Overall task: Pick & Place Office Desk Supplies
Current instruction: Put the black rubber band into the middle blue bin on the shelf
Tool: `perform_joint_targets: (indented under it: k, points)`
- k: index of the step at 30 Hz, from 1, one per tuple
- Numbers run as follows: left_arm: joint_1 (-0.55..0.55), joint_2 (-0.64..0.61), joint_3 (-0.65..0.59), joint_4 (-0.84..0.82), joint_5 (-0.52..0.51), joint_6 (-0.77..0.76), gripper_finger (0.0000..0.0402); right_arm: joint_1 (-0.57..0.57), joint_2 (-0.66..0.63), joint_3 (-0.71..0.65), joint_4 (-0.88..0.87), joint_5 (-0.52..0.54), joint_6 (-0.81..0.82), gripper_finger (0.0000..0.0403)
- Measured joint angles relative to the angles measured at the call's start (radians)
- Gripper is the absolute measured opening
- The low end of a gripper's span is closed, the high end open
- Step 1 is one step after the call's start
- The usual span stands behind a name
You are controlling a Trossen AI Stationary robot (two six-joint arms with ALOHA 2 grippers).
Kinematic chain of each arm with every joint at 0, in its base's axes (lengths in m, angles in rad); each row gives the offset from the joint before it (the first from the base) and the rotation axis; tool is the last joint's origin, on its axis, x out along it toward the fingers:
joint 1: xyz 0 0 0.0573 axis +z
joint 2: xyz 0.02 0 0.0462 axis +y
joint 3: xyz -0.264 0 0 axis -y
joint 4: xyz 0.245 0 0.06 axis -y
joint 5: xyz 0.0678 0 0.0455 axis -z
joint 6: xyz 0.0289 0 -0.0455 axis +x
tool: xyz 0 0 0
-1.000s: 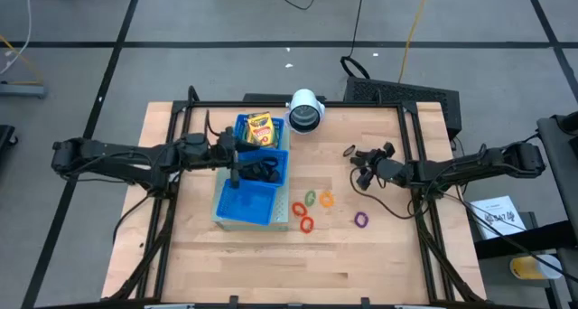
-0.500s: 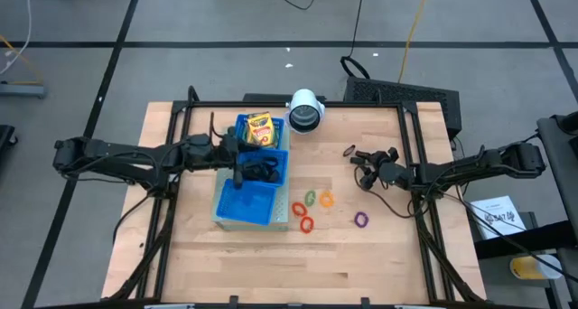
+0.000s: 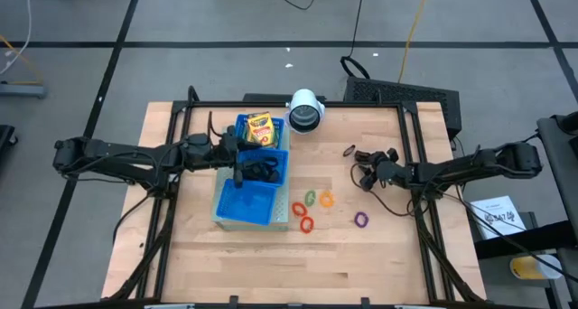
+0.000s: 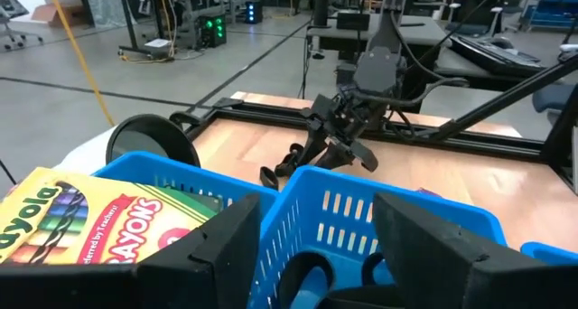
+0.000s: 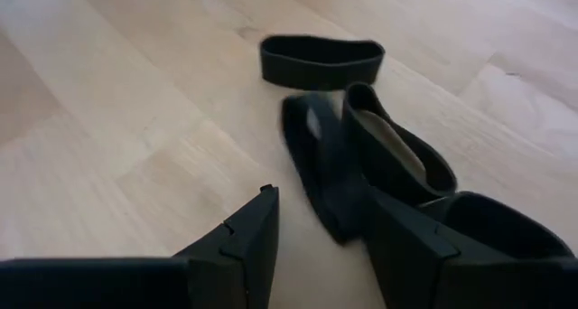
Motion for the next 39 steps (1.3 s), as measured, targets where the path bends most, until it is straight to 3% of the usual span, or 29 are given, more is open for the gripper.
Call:
perform_joint_targets:
  k: [6,13,17,23,26,33,39]
  points:
    - [0.0,0.0,0.0,0.002,0.0,-0.007,0.0223,-0.024,0.086,0.004,0.103,-0.03,-0.066,0.0143]
    - [0.0,0.0,0.0,0.002,0.0,-0.009,0.0223,-0.037,0.163,0.005,0.139,0.008,-0.107,0.0133]
    - [0.0,0.0,0.0,0.001,0.0,-0.009,0.0223,-0.038,0.186,0.007,0.144,0.012,-0.138,0.0102]
    - [0.0,0.0,0.0,0.001,0.0,-0.01,0.0223,-0.038,0.192,0.006,0.173,0.02,-0.2,0.002]
    - [0.0,0.0,0.0,0.001,0.0,-0.011,0.0223,-0.038,0.194,0.006,0.213,0.045,-0.218,0.0007]
    - [0.0,0.0,0.0,0.03,0.001,-0.059,0.0223,-0.027,0.195,0.005,0.535,0.045,-0.328,0.0003]
    - [-0.022,0.0,0.0,0.099,0.009,-0.074,0.0223,-0.023,0.194,0.005,0.869,-0.176,-0.4,0.0002]
